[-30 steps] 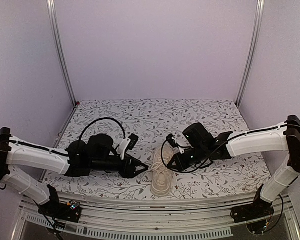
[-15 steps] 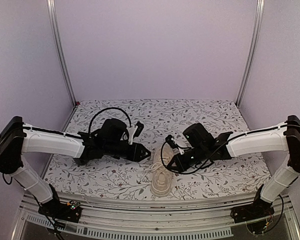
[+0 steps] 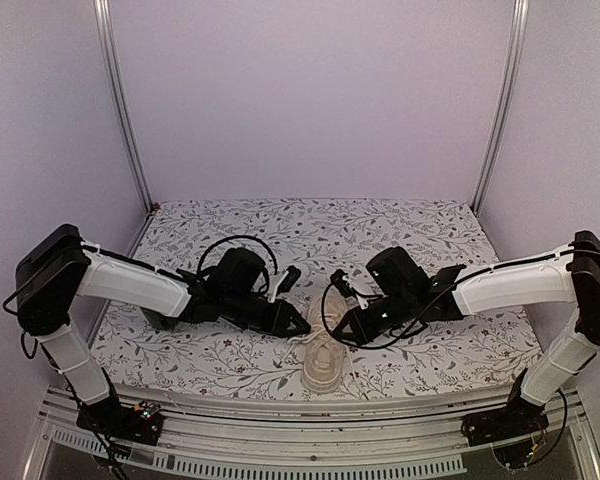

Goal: Tie the shoes

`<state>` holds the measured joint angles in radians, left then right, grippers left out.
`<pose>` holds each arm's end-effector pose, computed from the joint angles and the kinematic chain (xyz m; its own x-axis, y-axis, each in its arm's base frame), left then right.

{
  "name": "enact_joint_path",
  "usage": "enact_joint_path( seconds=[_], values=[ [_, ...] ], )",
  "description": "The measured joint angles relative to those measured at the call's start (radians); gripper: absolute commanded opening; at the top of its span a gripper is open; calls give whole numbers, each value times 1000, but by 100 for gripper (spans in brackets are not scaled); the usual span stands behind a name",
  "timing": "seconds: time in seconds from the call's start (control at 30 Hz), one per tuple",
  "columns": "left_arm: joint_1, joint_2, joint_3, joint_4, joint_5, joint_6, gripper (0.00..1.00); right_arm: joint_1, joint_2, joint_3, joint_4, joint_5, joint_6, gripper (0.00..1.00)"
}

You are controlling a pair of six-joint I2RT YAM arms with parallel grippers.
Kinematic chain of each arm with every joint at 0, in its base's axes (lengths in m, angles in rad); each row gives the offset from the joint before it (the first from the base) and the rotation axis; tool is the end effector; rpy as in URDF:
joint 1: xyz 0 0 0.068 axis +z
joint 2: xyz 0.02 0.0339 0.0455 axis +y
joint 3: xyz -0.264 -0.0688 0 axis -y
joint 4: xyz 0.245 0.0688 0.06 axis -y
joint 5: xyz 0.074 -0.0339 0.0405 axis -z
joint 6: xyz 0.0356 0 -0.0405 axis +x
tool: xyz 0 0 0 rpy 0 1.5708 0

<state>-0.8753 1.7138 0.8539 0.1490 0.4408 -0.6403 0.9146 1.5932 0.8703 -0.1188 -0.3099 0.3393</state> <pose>0.2084 -0.2734 0.1590 -0.8739 0.2038 -0.4413 0.4731 0.5650 -0.6760 0.1874 0.2611 0.1799 -0.7215 -0.4174 -0.5525 -0.6770 0.5928 0.4362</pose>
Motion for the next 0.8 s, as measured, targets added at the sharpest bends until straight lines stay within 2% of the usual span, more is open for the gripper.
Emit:
enact_joint_path(
  seconds=[0.5, 0.67, 0.8],
  values=[
    [8, 55, 0, 60, 59, -33, 14, 0, 0, -12, 7, 0, 0, 2],
    [11, 65, 0, 103, 93, -48, 0, 0, 0, -13, 7, 0, 1, 2],
    [13, 71, -6, 145, 124, -64, 0, 0, -1, -13, 6, 8, 1, 2]
  ],
)
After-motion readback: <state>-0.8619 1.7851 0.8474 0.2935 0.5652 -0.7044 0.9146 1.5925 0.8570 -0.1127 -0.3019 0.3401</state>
